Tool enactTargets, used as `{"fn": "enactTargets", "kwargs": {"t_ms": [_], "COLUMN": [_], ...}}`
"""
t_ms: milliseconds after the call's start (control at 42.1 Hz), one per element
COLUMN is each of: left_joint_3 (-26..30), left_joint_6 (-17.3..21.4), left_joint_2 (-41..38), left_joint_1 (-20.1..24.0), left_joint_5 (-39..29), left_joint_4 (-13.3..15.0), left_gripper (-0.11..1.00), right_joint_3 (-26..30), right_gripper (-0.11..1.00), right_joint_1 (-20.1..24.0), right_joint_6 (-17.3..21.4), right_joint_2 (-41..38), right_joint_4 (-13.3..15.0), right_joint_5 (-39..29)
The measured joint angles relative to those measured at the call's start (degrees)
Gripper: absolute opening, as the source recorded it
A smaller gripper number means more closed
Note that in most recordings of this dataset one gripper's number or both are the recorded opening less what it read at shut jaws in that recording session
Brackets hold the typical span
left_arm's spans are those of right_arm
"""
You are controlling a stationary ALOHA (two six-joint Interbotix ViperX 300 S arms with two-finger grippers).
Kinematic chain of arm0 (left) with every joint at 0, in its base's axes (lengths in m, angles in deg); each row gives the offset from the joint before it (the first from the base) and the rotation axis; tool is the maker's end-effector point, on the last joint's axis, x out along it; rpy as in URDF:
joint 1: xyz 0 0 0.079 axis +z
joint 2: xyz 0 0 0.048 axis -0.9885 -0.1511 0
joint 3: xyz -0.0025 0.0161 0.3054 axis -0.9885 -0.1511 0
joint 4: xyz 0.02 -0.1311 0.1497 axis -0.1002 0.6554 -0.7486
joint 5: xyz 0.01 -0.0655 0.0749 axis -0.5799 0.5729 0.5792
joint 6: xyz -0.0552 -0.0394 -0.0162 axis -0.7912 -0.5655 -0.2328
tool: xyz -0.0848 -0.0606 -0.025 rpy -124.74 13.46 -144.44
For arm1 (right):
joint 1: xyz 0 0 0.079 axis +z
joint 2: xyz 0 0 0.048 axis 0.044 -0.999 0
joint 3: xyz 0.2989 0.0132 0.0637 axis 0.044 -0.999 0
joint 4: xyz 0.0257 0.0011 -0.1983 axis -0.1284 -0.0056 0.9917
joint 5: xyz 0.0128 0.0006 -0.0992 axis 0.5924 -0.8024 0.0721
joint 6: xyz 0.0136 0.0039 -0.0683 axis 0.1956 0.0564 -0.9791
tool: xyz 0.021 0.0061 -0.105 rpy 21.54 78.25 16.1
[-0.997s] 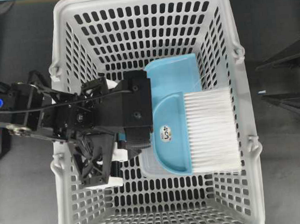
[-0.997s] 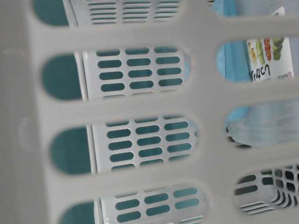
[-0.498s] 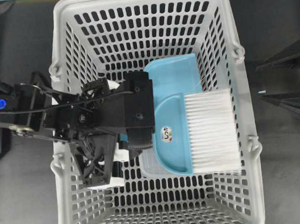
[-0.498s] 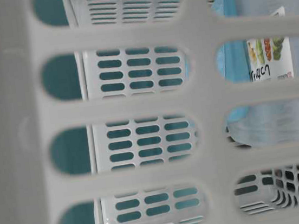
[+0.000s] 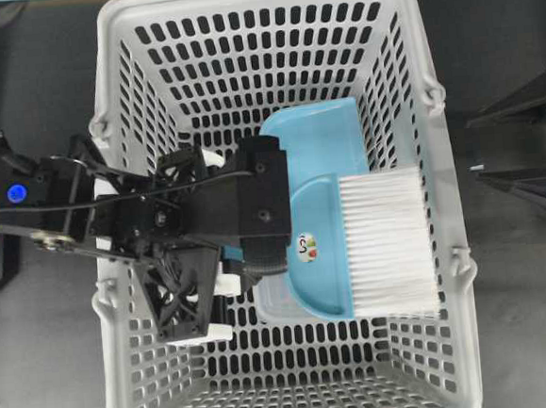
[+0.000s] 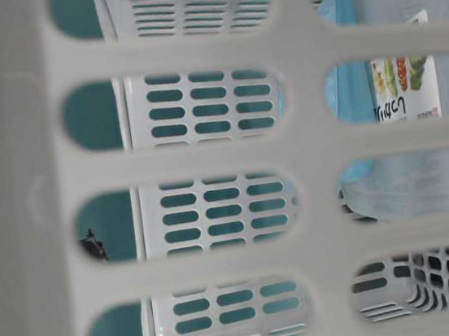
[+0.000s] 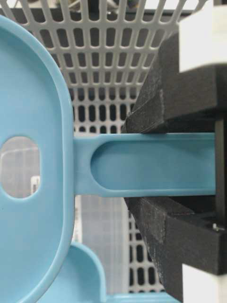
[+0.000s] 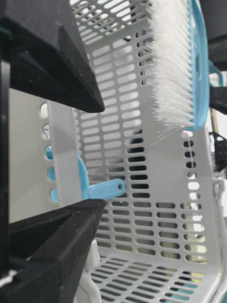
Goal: Pick up the hand brush from the shopping basket with the left arm.
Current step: 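Lift the held brush upward out of the basket with the left gripper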
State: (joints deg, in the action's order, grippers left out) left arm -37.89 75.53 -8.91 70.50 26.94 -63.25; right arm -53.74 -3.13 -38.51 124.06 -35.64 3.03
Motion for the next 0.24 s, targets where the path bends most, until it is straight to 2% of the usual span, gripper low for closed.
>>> {"fn": "enactTargets", "kwargs": {"t_ms": [237], "left_joint_3": [-1.5], "left_joint_6": [-0.1], "left_joint_2": [-0.1], "left_joint_1": [0.0], "left_joint_5": [1.4], "left_joint_4": [0.0], "left_gripper": [0.24], "right_joint_3": [0.0], "right_gripper": [0.71], "right_joint_1": [0.0], "right_joint_6": [0.0], "right_joint_2": [0.6], "right_joint_4": [0.0], "right_joint_5": [-0.2]}}
